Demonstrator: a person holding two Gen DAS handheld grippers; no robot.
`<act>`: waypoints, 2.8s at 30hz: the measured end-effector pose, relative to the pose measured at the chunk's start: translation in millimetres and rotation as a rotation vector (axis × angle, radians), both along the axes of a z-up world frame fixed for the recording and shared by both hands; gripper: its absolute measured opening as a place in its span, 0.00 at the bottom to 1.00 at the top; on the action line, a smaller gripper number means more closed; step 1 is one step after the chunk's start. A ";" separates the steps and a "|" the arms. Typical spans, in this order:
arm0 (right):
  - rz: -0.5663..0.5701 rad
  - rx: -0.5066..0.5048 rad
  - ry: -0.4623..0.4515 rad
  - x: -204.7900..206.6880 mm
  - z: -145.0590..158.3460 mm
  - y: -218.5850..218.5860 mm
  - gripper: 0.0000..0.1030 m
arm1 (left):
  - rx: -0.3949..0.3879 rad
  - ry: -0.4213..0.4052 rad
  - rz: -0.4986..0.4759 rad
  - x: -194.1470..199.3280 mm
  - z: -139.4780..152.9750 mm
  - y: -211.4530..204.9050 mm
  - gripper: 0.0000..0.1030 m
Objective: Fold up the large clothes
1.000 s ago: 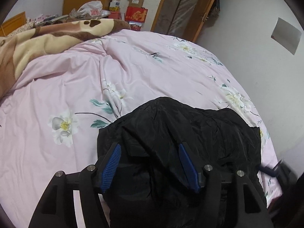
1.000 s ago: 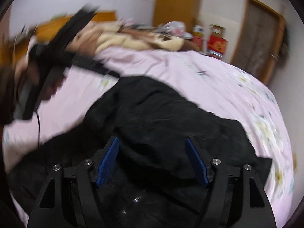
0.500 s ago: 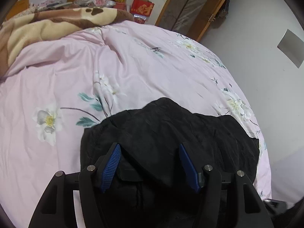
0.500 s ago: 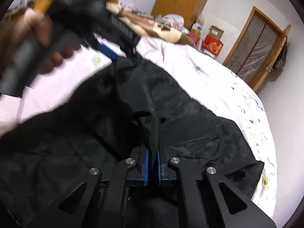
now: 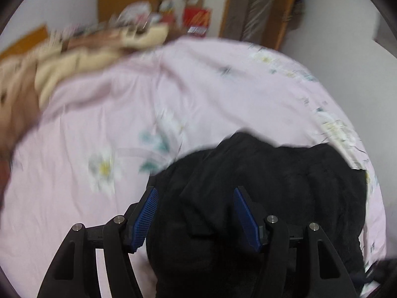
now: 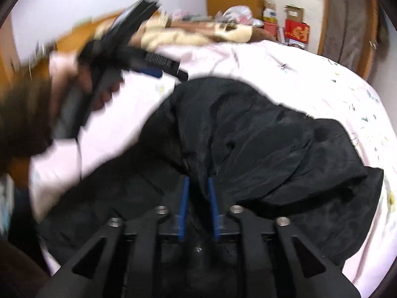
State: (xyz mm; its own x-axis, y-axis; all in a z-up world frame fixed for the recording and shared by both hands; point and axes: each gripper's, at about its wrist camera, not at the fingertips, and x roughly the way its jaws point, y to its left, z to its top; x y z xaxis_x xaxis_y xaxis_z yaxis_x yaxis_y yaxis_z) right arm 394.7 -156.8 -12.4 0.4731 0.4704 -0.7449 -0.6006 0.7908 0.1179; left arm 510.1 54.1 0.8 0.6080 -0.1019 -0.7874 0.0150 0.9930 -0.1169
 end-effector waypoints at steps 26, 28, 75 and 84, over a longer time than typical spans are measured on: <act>-0.480 -0.128 0.007 75.0 -93.5 -68.4 0.52 | -0.016 0.041 -0.125 -0.3 -105.9 -59.2 0.63; -0.478 -0.157 -0.008 71.1 -96.7 -64.8 0.52 | 0.002 0.030 -0.117 -3.2 -108.9 -62.1 0.63; -0.659 -0.119 -0.065 105.0 -43.2 -85.6 0.70 | 0.116 -0.061 0.103 12.9 -57.6 -36.3 0.89; -0.669 -0.121 0.002 113.1 -87.9 -113.5 0.71 | 0.159 0.013 0.047 8.0 -102.5 -33.7 0.90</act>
State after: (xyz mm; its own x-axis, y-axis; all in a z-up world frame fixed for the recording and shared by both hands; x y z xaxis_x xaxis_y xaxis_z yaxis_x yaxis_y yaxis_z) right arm 507.8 -270.3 -100.3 0.6320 -0.0095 -0.7749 0.0223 0.9997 0.0059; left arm 518.1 20.4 -101.7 0.5990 0.0535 -0.7989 -0.0328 0.9986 0.0423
